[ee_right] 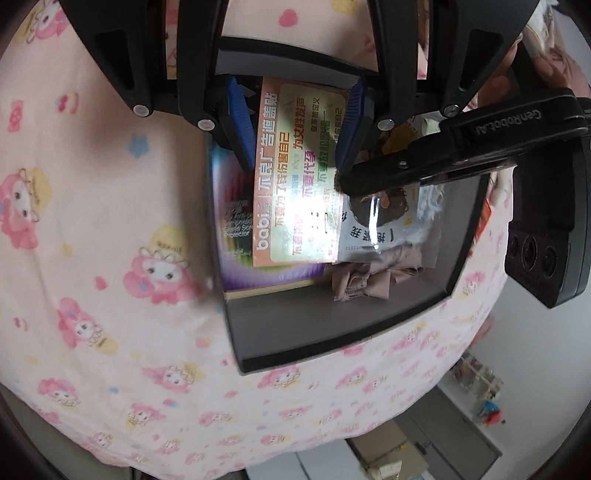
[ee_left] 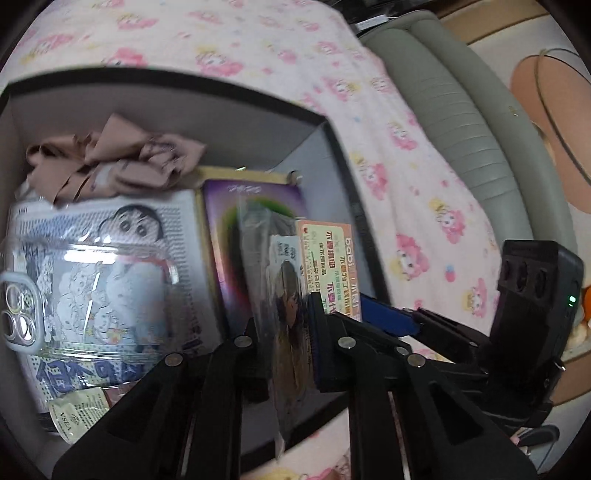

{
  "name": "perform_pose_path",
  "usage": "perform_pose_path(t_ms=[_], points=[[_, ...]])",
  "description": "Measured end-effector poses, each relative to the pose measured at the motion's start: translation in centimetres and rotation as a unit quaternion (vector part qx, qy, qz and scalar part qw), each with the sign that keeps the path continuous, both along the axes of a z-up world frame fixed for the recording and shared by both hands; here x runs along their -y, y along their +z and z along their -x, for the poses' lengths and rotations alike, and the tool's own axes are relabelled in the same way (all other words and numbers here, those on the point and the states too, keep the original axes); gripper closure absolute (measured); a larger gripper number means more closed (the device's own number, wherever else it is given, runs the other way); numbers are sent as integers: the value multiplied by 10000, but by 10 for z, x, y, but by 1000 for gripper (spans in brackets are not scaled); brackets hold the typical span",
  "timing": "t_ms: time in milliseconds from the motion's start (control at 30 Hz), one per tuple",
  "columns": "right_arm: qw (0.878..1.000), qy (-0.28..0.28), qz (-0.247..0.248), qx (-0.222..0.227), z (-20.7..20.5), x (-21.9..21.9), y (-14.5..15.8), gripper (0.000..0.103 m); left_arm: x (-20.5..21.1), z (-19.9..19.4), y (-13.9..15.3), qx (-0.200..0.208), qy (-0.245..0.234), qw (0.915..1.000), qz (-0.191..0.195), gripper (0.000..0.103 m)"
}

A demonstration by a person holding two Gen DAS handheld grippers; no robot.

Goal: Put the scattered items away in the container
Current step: 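Carry the held card package over the black box, then lower the card upright beside the purple package and release it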

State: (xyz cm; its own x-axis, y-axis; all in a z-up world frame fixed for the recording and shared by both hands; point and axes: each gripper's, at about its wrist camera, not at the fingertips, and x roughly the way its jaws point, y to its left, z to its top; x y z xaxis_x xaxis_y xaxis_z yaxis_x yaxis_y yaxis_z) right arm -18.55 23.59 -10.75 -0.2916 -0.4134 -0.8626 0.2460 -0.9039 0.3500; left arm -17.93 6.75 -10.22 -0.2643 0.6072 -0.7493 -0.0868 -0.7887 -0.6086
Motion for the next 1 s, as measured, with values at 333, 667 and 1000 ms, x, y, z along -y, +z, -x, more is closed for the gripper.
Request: perform_pose_path(t_ms=[333, 667, 1000], points=[[9998, -84, 87, -140, 0, -2, 2, 63, 14, -5, -3, 18, 330, 9952, 919, 68], [9996, 228, -192, 8, 19, 39, -2, 63, 28, -17, 5, 75, 780, 9808, 1787, 68], [9973, 310, -660, 5, 11, 42, -19, 76, 9, -17, -12, 156, 250, 9812, 1906, 80]])
